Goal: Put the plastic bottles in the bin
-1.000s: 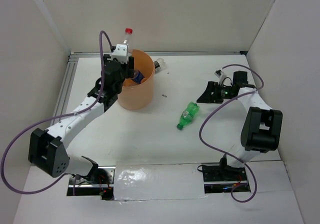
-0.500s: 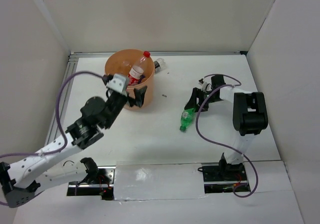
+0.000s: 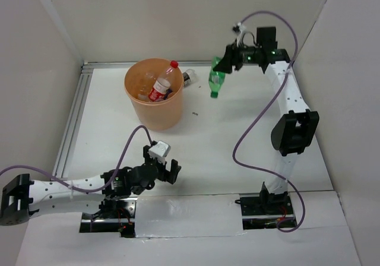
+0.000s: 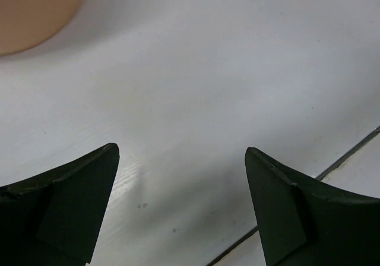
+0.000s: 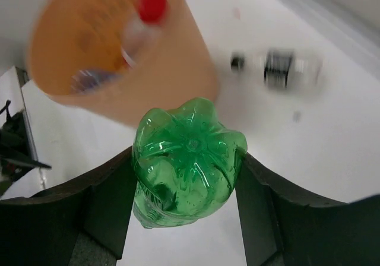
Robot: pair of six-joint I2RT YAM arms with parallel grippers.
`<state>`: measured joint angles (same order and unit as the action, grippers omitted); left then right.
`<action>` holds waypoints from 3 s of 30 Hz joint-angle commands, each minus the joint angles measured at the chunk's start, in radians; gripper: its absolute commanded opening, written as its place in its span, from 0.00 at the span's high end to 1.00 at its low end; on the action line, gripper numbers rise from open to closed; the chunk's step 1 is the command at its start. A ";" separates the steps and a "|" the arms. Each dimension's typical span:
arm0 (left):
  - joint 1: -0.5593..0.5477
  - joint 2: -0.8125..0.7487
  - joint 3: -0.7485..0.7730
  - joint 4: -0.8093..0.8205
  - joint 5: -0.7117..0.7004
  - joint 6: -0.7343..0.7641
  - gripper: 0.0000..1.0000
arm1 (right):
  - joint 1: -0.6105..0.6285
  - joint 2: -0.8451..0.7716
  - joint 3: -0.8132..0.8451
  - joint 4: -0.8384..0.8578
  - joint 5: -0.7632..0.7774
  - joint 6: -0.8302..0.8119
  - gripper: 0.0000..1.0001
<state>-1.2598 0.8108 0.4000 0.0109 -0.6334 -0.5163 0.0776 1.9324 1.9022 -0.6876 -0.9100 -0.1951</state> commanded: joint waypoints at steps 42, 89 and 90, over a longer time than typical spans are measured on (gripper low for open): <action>-0.036 0.110 0.025 0.026 0.014 -0.232 0.00 | 0.175 0.602 0.508 0.731 0.227 0.089 0.87; -0.036 0.090 -0.030 0.152 0.061 -0.149 0.00 | 0.051 -0.088 -0.227 -0.199 0.080 -1.456 0.01; -0.036 0.090 -0.030 0.152 0.061 -0.149 0.00 | 0.051 -0.102 -0.257 -0.199 0.080 -1.509 0.01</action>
<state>-1.2911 0.8997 0.3805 0.0929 -0.5781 -0.6823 0.1345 1.8793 1.7416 -0.7902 -0.8570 -1.3224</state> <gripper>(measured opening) 0.995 0.993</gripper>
